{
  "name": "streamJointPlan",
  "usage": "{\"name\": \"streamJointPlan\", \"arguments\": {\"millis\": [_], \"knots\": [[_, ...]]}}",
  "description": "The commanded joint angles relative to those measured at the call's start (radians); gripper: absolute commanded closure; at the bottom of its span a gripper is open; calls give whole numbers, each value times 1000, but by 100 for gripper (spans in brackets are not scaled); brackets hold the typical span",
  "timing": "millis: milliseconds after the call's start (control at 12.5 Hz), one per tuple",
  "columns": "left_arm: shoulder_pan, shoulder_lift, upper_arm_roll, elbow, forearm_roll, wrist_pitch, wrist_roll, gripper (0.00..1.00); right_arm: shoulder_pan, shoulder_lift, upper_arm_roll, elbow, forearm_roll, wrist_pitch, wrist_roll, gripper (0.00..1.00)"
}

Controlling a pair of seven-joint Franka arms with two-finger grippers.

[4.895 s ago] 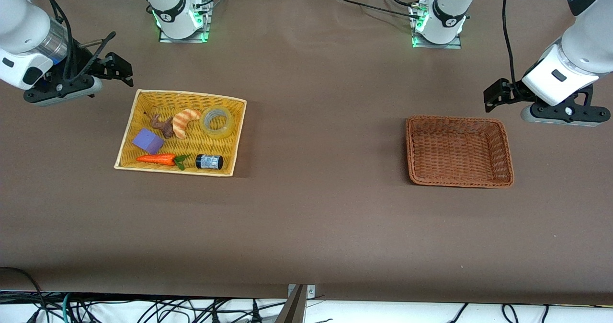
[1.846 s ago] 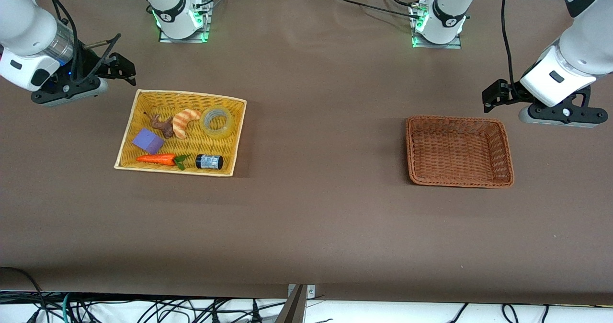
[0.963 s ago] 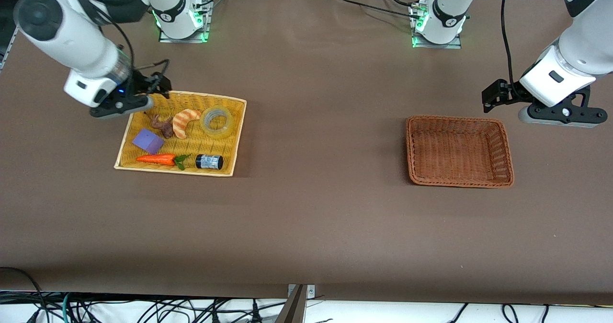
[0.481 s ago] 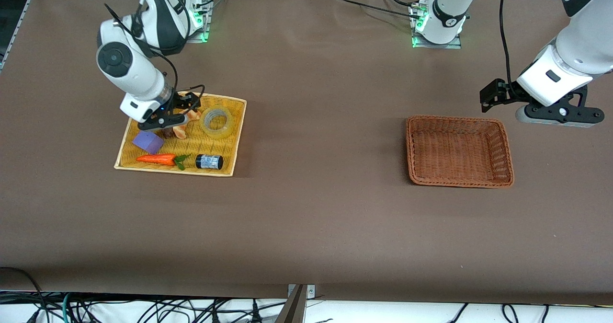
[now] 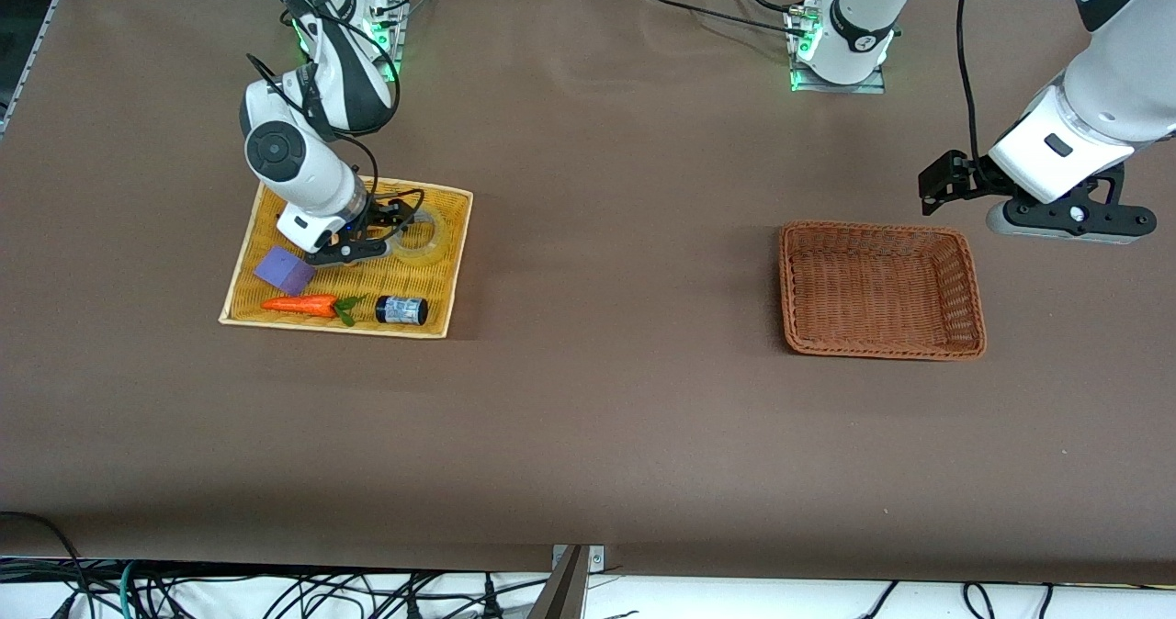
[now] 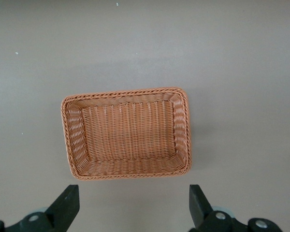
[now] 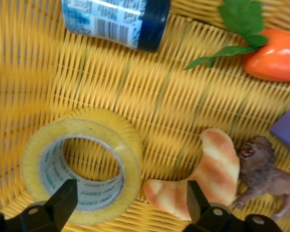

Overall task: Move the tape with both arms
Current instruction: 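Lower the right gripper onto the clear tape roll in the yellow tray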

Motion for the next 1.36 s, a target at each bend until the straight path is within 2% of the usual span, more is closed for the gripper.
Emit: {"name": "streamJointPlan", "arguments": {"millis": [0,160,321,642,722,883,1043,1123,1284], "knots": [[-7,20,-2,37,23,-14,-9,0,-1,22,8,-13,-4,47,19,1],[-11,20,-2,37,23,-14,-9,0,-1,35,8,-39,-4,79,19,14],[-11,20,-2,37,23,-14,-9,0,-1,53,8,-45,-4,102,19,33],[-11,20,-2,37,23,-14,-9,0,-1,13,8,-30,-4,72,8,96],[-11,20,-2,37,23,-14,-9,0,-1,-7,9,-4,-3,15,7,100],[-11,20,-2,37,23,-14,-9,0,-1,-39,12,85,-1,-124,7,100],[-11,20,-2,37,23,-14,-9,0,-1,-44,34,235,-1,-294,7,100],[-11,20,-2,37,24,-14,-9,0,2,-36,55,303,2,-353,16,100],[-11,20,-2,37,25,-14,-9,0,17,-13,132,360,7,-360,142,100]]}}
